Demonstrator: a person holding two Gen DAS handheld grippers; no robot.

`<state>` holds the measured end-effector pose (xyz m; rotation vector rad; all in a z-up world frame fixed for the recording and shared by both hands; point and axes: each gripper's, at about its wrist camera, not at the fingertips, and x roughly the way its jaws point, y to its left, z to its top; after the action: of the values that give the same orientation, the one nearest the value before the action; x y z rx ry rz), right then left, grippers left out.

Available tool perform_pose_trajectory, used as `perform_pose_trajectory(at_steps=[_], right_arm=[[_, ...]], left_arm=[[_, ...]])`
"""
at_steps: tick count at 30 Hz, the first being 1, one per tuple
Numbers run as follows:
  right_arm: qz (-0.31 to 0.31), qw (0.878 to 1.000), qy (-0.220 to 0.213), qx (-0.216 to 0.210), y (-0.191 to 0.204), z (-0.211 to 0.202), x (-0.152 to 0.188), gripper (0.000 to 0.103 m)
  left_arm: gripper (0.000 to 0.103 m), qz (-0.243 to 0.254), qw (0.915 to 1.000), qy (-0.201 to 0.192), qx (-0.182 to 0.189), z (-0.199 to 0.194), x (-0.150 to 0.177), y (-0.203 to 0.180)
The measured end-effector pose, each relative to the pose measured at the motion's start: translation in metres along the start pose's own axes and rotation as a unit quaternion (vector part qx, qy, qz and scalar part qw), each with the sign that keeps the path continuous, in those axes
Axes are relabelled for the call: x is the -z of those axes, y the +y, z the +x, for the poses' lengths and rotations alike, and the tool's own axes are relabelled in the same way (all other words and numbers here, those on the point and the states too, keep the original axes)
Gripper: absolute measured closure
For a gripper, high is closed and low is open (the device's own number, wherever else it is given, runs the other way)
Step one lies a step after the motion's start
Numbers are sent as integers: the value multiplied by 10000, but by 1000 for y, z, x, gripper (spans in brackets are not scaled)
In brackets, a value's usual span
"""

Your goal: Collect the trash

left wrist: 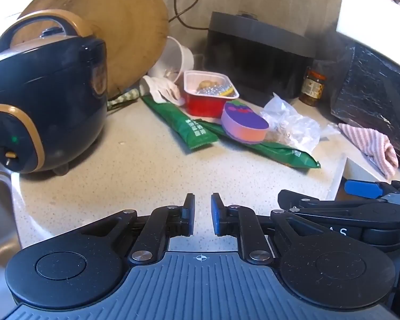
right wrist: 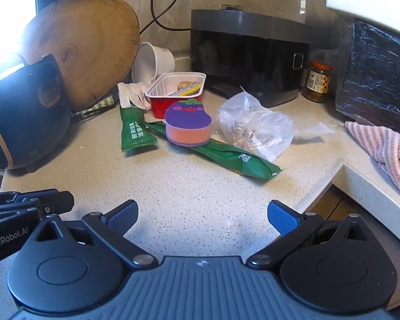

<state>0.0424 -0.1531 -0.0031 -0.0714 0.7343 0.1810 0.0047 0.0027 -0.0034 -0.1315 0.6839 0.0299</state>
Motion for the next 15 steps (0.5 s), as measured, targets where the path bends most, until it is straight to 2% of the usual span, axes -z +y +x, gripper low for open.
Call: perform_pose_trajectory(at_steps=[15], right_arm=[[155, 9998, 113, 58, -9, 2, 4, 0]], left_arm=[[86, 66, 9999, 61, 96, 3, 2, -3]])
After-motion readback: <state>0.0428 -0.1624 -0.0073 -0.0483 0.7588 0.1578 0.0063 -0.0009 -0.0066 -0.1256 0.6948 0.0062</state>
